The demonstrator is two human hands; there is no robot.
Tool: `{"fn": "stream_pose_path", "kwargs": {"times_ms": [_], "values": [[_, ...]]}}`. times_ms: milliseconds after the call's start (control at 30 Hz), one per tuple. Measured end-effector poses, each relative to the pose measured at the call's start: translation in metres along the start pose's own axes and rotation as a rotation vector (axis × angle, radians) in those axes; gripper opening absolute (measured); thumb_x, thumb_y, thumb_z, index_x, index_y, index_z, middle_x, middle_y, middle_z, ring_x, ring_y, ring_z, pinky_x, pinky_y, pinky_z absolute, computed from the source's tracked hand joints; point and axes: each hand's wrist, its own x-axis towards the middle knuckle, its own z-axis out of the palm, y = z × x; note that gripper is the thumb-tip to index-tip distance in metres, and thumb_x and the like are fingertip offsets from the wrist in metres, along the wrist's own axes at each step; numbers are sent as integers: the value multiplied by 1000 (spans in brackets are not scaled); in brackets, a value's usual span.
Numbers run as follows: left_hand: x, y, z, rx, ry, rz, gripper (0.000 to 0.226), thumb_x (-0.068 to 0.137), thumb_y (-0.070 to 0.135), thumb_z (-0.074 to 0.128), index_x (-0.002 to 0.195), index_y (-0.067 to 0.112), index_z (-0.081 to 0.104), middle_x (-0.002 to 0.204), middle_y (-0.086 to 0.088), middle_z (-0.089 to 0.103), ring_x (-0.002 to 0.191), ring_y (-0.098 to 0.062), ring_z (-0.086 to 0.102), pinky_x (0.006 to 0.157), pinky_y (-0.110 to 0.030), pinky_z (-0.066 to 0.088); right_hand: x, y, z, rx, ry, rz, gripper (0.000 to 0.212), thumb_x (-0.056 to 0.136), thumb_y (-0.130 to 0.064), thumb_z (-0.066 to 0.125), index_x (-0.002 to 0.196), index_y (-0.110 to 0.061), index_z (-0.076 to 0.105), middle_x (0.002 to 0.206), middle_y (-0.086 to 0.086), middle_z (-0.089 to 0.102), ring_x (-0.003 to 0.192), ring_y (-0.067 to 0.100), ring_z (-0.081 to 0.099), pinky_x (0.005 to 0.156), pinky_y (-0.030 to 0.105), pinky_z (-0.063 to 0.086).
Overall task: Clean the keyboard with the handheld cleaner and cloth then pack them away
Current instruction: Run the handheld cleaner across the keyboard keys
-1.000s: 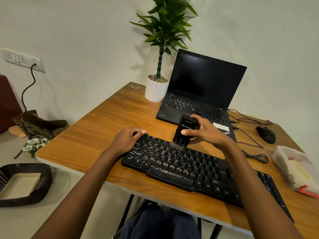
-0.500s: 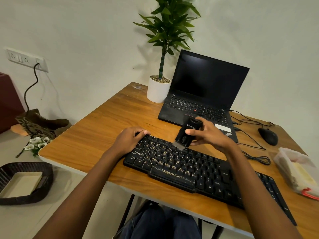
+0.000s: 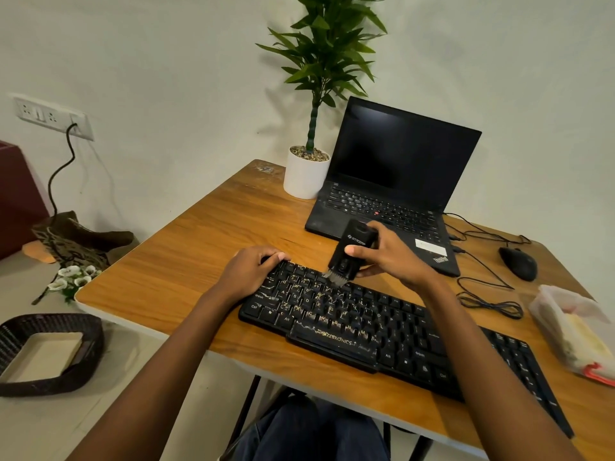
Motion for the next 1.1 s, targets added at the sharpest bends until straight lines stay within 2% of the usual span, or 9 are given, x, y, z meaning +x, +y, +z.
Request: {"fn": "stream_pose_path", "kwargs": {"times_ms": [133, 267, 367, 567, 700, 800, 933, 1000, 1100], "values": [[0, -1, 1, -1, 6, 1, 24, 95, 31, 48, 108, 25, 68, 114, 2, 67, 106, -14, 59, 100, -48, 41, -4, -1, -19, -82, -37, 79, 46, 82, -17, 67, 119, -14, 40, 108, 9, 59, 85, 24, 69, 65, 35, 60], [0, -1, 0, 8, 7, 8, 22, 95, 31, 48, 107, 29, 67, 115, 2, 66, 107, -15, 59, 102, -51, 38, 8, -15, 14, -138, -24, -58, 41, 82, -16, 67, 115, -12, 41, 107, 3, 57, 94, 21, 64, 64, 32, 59], [-1, -1, 0, 11, 5, 4, 23, 95, 30, 48, 108, 27, 67, 116, 2, 66, 107, -15, 58, 101, -50, 39, 14, -16, 38, -73, 24, -133, 40, 83, -15, 66, 113, -9, 41, 101, -1, 57, 93, 21, 63, 62, 29, 59], [0, -1, 0, 25, 10, -2, 26, 96, 31, 47, 110, 24, 68, 116, 1, 66, 107, -16, 58, 100, -51, 40, 5, -16, 11, -120, -66, -34, 41, 83, -16, 66, 114, -10, 40, 109, 7, 57, 91, 20, 66, 63, 32, 59], [-2, 0, 0, 20, 20, -7, 25, 96, 30, 47, 109, 23, 68, 114, 2, 67, 104, -15, 59, 97, -50, 42, 9, -17, 31, -194, 50, -120, 41, 83, -18, 67, 114, -12, 40, 108, 4, 54, 98, 24, 61, 68, 40, 59], [-2, 0, 0, 17, 21, -9, 26, 97, 31, 46, 109, 24, 68, 112, 4, 68, 104, -15, 60, 98, -52, 40, 12, -14, 54, -176, 93, -203, 42, 81, -21, 68, 112, -10, 41, 102, 3, 56, 97, 26, 61, 69, 43, 59], [-2, 0, 0, 23, 24, -14, 27, 97, 30, 46, 110, 21, 68, 113, 1, 67, 103, -15, 60, 95, -48, 44, 11, -16, 39, -46, -9, -110, 40, 81, -18, 68, 111, -10, 41, 106, 6, 58, 96, 26, 65, 70, 42, 59], [-1, -1, 1, 34, 27, -12, 27, 97, 30, 46, 110, 20, 68, 114, 1, 67, 104, -16, 60, 95, -47, 44, 12, -18, 37, -145, 14, -135, 40, 82, -19, 67, 111, -12, 41, 105, 4, 57, 97, 24, 63, 72, 42, 58], [-1, -1, 1, 37, 51, -10, 26, 98, 27, 45, 108, 21, 68, 109, 2, 68, 101, -17, 60, 93, -47, 45, 17, -20, 57, -401, 106, -266, 45, 84, -24, 66, 118, -12, 39, 106, 3, 58, 95, 19, 57, 78, 36, 54]]}}
